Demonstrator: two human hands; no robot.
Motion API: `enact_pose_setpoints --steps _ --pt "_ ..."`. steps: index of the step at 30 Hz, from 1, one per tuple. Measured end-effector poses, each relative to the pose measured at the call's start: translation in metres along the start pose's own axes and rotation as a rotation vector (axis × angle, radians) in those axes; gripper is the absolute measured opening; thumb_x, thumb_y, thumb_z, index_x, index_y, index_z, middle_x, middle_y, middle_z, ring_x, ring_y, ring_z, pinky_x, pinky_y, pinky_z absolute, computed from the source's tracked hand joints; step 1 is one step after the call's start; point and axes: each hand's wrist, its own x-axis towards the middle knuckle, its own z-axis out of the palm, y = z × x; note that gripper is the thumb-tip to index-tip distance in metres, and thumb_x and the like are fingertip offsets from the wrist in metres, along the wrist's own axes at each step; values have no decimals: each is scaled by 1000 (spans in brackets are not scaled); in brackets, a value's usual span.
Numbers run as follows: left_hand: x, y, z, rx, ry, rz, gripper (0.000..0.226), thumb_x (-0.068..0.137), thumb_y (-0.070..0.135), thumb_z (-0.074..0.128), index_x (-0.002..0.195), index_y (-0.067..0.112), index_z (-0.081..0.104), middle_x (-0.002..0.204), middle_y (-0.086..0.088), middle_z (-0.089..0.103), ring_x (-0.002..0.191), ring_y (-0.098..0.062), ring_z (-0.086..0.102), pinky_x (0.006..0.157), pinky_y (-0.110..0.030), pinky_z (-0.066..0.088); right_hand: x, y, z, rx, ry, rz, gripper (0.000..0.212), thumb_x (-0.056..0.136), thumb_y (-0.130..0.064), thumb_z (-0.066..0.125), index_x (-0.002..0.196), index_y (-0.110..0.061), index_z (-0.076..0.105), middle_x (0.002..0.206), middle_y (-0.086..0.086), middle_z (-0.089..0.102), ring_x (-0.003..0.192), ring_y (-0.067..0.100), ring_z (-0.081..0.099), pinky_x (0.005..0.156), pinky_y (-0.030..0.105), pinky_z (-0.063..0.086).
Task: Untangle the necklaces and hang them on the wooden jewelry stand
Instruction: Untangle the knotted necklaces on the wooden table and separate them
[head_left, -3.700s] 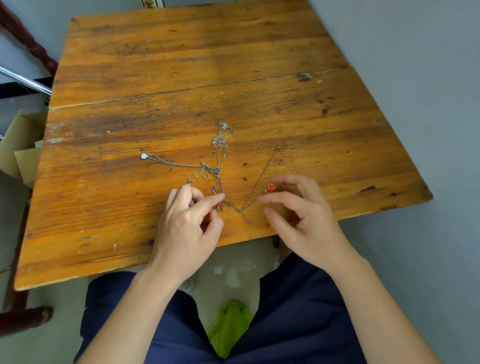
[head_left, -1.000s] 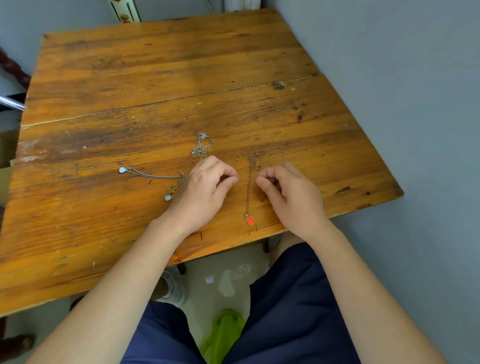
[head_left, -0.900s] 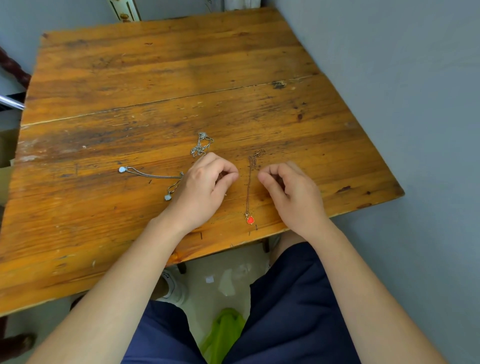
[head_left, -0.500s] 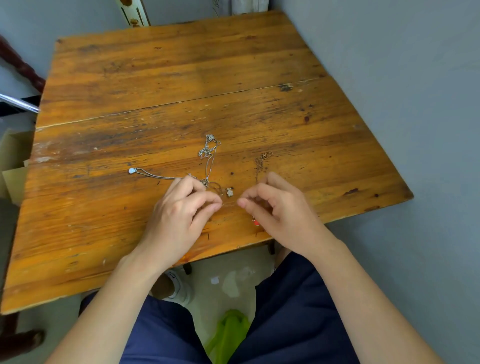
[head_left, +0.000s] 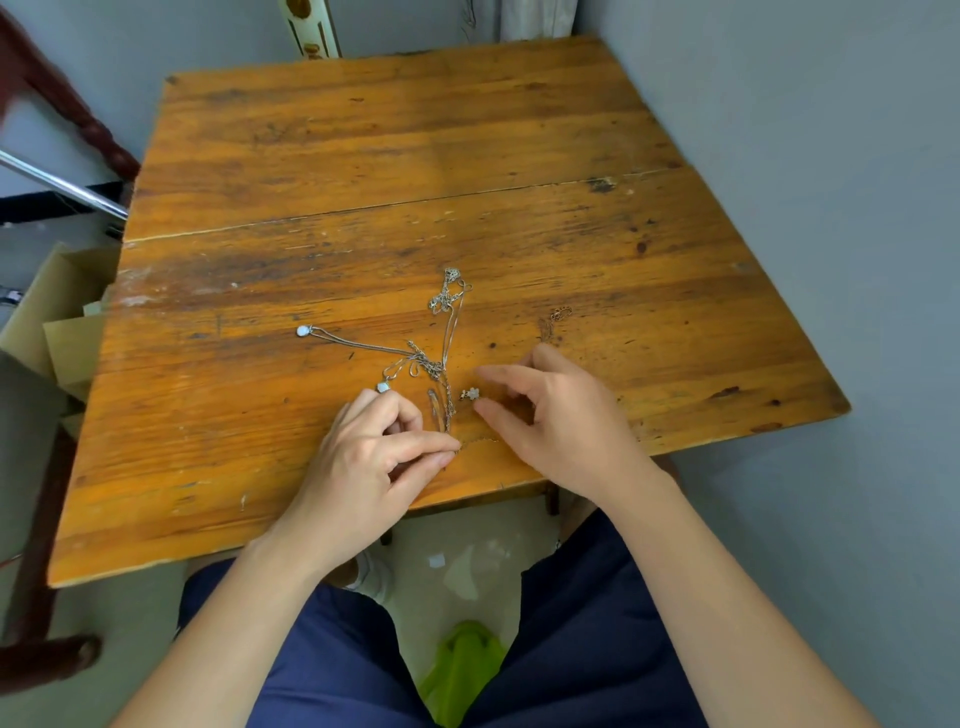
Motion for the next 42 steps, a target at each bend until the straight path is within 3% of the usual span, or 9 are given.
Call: enact_pose_setpoints --steps 3,8,15,21,25,30,33,39,42 --pt "-1 -1 1 -4 2 0 25 90 39 59 100 27 78 85 9 48 83 -17 44 70 -35 43 6 -1 4 -47 -9 -13 27 92 -48 64 117 -37 71 87 -7 56 68 6 50 52 22 41" --pt "-1 -2 3 -17 15 0 23 90 38 60 100 27 78 85 8 49 82 -18 44 70 -37 44 9 10 6 154 56 131 19 94 -33 66 111 -24 70 89 -15 51 72 -7 49 65 19 43" --pt "-1 -3 3 -13 -7 -22 23 90 39 60 99 29 78 86 9 50 85 -16 44 74 -35 43 9 19 7 296 215 224 18 96 -26 64 114 -23 70 92 -5 58 82 2 55 72 12 45" --pt "0 2 2 -45 1 -81 20 86 40 62 88 28 77 87 10 52 88 -12 47 80 -37 43 8 18 11 234 223 184 22 93 -22 69 114 -20 73 86 -4 56 71 8 54 68 22 51" --pt "8 4 -2 -135 55 -150 18 88 35 64 97 24 74 89 12 58 85 -7 53 74 -31 48 8 17 14 158 207 141 24 94 -21 68 117 -18 73 87 -2 57 71 9 53 66 31 54" --pt "36 -5 -6 213 81 -116 27 90 21 69 115 15 72 101 -1 59 95 -19 52 67 -35 50 8 17 15 107 200 124 25 95 -20 67 119 -16 73 89 0 58 74 6 52 67 23 49" --pt "45 -14 -9 298 52 -112 22 89 27 68 108 17 75 102 -1 60 95 -20 51 69 -35 47 8 15 14 98 203 128 25 95 -21 67 119 -16 73 89 -2 58 73 6 53 67 20 48" --pt "42 -27 -15 277 61 -252 15 92 27 65 91 13 69 100 -1 58 98 -19 51 72 -31 43 8 15 15 92 218 148 23 96 -22 66 116 -15 73 90 -4 56 71 5 52 67 18 48" --pt "38 -31 -18 91 146 -339 12 94 24 62 92 13 67 100 2 55 95 -12 51 81 -22 39 8 14 14 93 232 158 20 95 -20 66 114 -14 74 89 -5 54 69 3 51 66 11 43"
